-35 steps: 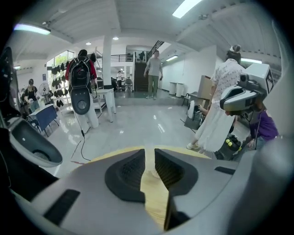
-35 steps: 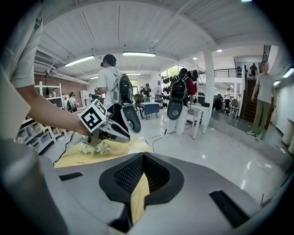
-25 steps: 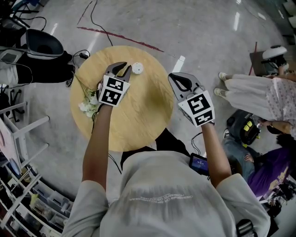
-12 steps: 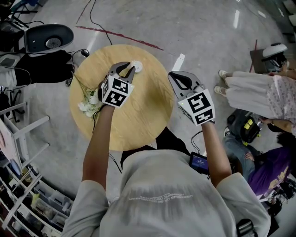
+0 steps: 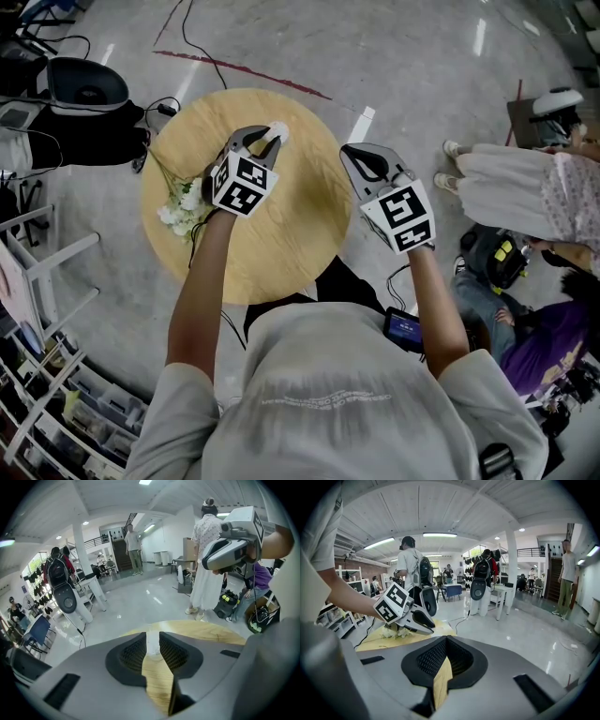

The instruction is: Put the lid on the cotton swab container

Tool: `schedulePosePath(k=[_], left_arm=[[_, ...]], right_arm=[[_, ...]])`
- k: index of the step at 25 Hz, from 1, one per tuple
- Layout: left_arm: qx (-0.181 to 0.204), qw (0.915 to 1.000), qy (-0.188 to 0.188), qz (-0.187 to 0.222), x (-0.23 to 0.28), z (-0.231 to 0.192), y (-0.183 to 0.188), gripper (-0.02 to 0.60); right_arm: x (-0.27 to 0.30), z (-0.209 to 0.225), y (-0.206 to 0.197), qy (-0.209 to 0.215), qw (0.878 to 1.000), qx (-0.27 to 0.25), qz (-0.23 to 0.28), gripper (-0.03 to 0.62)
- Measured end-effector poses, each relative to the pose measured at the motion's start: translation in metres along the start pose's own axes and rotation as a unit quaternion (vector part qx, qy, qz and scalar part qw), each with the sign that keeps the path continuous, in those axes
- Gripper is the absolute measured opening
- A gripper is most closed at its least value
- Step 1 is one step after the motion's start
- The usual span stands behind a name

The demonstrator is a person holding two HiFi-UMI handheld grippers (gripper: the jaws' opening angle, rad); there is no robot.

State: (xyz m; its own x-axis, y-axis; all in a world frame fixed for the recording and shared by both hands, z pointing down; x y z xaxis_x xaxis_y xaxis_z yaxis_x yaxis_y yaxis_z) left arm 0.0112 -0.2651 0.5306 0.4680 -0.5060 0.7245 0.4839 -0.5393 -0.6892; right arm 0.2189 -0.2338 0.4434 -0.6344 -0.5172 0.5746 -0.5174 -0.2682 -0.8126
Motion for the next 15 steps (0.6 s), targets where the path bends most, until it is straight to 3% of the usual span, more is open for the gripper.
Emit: schedulePosePath(k=[15], left_arm=[[0.006,0.9992,-0.019,-0.034,0.014,0.012,-0.012,0.118]], right_arm=[[0.001,0.001,-0.004,0.000,1.000,0.005,-0.003,0.026]])
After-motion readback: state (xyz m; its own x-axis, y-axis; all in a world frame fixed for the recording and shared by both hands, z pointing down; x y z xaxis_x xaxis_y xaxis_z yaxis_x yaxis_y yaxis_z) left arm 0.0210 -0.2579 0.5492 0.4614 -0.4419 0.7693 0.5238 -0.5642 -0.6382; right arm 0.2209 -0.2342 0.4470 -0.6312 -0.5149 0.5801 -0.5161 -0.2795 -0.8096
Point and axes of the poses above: the fingertips, and each gripper's own axes: x forward along the fingers, z to its right, y out of its top, the point moved 9 cm from there along -x, backward along the fingers, and after that the axes turned 10 degrees about -x, right-handed, at the moved point
